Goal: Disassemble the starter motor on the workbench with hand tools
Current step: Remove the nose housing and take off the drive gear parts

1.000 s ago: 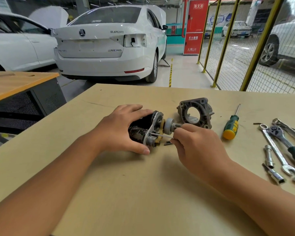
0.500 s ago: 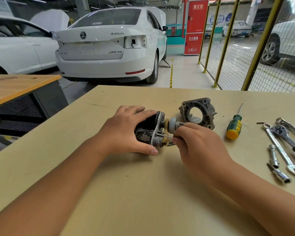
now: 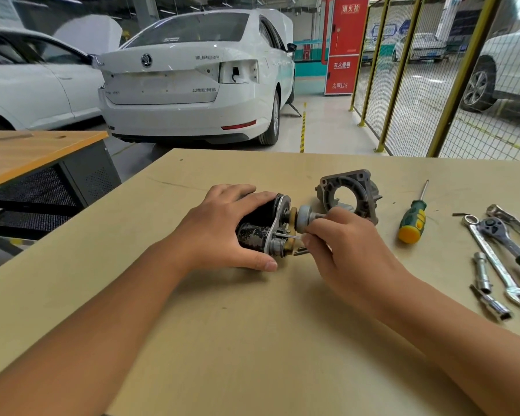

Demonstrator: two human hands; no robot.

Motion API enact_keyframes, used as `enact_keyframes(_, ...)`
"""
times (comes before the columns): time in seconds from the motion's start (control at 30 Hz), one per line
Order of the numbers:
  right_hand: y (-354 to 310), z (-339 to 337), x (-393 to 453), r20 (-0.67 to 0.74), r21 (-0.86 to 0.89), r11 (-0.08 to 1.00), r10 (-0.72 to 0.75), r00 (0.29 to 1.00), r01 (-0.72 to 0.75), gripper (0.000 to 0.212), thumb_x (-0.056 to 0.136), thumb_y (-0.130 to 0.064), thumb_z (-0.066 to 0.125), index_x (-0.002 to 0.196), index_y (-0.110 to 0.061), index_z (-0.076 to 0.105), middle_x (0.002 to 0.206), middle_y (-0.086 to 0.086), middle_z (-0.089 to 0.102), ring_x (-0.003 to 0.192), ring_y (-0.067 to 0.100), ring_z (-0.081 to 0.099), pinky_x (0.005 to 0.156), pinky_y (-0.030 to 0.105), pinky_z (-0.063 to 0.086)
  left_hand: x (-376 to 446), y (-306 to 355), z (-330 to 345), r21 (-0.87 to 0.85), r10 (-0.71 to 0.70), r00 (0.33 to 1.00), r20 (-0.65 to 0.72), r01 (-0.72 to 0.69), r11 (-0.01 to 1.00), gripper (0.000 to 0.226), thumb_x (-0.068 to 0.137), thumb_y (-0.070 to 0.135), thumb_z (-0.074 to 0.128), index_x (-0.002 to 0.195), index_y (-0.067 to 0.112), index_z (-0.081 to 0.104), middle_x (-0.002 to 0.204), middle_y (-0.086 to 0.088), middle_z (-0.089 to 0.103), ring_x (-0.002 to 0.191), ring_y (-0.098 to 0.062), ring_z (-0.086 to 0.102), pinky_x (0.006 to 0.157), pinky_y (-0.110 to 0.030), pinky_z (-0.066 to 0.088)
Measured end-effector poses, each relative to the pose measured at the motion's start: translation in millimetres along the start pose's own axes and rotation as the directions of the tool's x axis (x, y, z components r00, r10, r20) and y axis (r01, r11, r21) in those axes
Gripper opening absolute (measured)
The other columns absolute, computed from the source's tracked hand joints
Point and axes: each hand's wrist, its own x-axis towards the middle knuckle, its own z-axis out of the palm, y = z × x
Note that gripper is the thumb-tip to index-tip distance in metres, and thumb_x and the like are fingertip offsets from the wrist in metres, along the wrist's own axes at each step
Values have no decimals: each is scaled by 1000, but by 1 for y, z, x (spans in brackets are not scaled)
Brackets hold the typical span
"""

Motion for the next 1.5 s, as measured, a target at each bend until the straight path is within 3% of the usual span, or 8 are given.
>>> enact_keyframes(0.3,-15,-8,0,10,-282,959,21,1000,-18,7,86,-20,72,81,-17,70,81,-2,61,75,31,61,66,39,45,1,-1,-1,84,-8,999,47,4,996,122,46,106,47,154,64,7,165,25,22,150,-10,15,115,-52,35)
enact_keyframes(0.53,-6,-6,1,36,-164,986,14,999,-7,8,89,-21,71,86,-13,69,82,-1,58,67,31,59,51,38,49,1,-2,1,-10,13,999,31,-13,1000,123,49,99,57,158,55,22,164,17,27,149,-13,16,121,-51,32)
enact_keyframes(0.77,6,3,0,18,-63,998,-13,1000,14,24,99,-24,57,87,-6,68,84,5,48,67,28,50,60,40,47,2,6,11,-76,12,999,42,-9,997,122,57,93,56,162,44,18,167,12,19,155,-11,6,121,-58,28)
enact_keyframes(0.9,4,-1,-2,-19,-172,984,-46,999,42,14,91,-17,68,81,-7,69,81,7,56,65,35,56,57,41,48,3,11,17,-61,3,1000,9,-2,998,111,62,94,52,155,62,2,167,16,17,156,-13,5,118,-64,29)
enact_keyframes(1.03,-2,-6,-3,-77,-342,939,-55,996,26,13,81,-27,79,74,-18,73,76,-5,63,76,31,60,70,42,44,2,13,21,-26,-17,1000,-2,17,1000,101,62,94,48,148,72,0,169,15,14,157,-14,2,116,-65,29)
enact_keyframes(1.17,-1,-9,-1,-65,-300,954,-46,997,24,13,74,-25,86,76,-20,74,76,-6,64,71,28,62,66,39,45,3,15,25,-45,-25,999,-46,23,999,97,62,94,49,146,75,3,168,14,18,156,-15,4,113,-64,30)
enact_keyframes(1.33,5,-8,0,-52,-157,987,-51,997,42,9,80,-13,82,82,-13,73,80,0,62,57,30,60,45,33,47,2,13,24,-75,-10,997,-76,4,997,91,67,92,49,148,72,11,165,16,25,155,-14,10,113,-64,31)
enact_keyframes(1.5,10,-3,-1,-24,-124,990,-64,998,61,7,93,-17,69,93,-11,72,88,3,60,67,32,60,51,39,51,2,9,23,-91,-9,996,-87,1,996,77,77,82,43,149,70,18,162,19,28,153,-13,16,110,-64,34)
